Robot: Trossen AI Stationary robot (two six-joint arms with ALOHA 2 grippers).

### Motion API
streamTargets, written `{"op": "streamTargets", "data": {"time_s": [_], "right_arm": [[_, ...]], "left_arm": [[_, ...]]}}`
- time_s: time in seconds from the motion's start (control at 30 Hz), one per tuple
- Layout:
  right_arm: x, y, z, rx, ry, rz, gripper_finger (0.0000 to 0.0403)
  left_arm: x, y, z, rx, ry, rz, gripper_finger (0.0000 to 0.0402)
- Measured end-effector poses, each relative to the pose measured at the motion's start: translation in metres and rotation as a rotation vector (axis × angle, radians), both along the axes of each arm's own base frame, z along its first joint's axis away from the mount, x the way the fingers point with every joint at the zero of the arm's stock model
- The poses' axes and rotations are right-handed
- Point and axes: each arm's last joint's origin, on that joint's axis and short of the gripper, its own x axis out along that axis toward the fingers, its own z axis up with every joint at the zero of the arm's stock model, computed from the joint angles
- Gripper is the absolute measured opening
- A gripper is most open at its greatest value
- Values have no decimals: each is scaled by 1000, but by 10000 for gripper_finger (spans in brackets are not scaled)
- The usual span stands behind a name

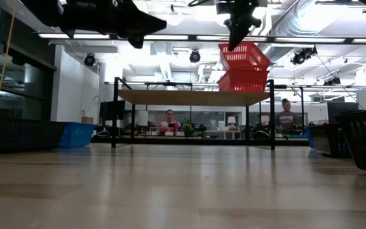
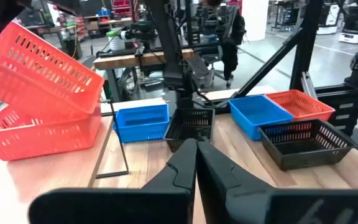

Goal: Stack baskets on shelf by color
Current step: Stack the top left orange basket on the other orange basket on the shelf

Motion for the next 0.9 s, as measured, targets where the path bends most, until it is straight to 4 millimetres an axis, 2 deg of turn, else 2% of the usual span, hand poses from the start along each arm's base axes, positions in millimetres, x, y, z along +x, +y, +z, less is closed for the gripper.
{"op": "streamTargets", "data": {"time_s": [0.27, 0.63, 0.77, 0.9], "right_arm": [[-8, -5, -2, 128, -54, -45, 0], [-8, -5, -2, 141, -64, -90, 2], [-8, -5, -2, 142, -69, -108, 23], [-8, -5, -2, 145, -79, -120, 61]], "left_arm": [[0, 0, 0, 7, -2, 0, 0], [0, 0, 0, 23, -1, 6, 0], [0, 0, 0, 50, 0, 6, 1], [0, 0, 0, 50, 0, 6, 0]]}}
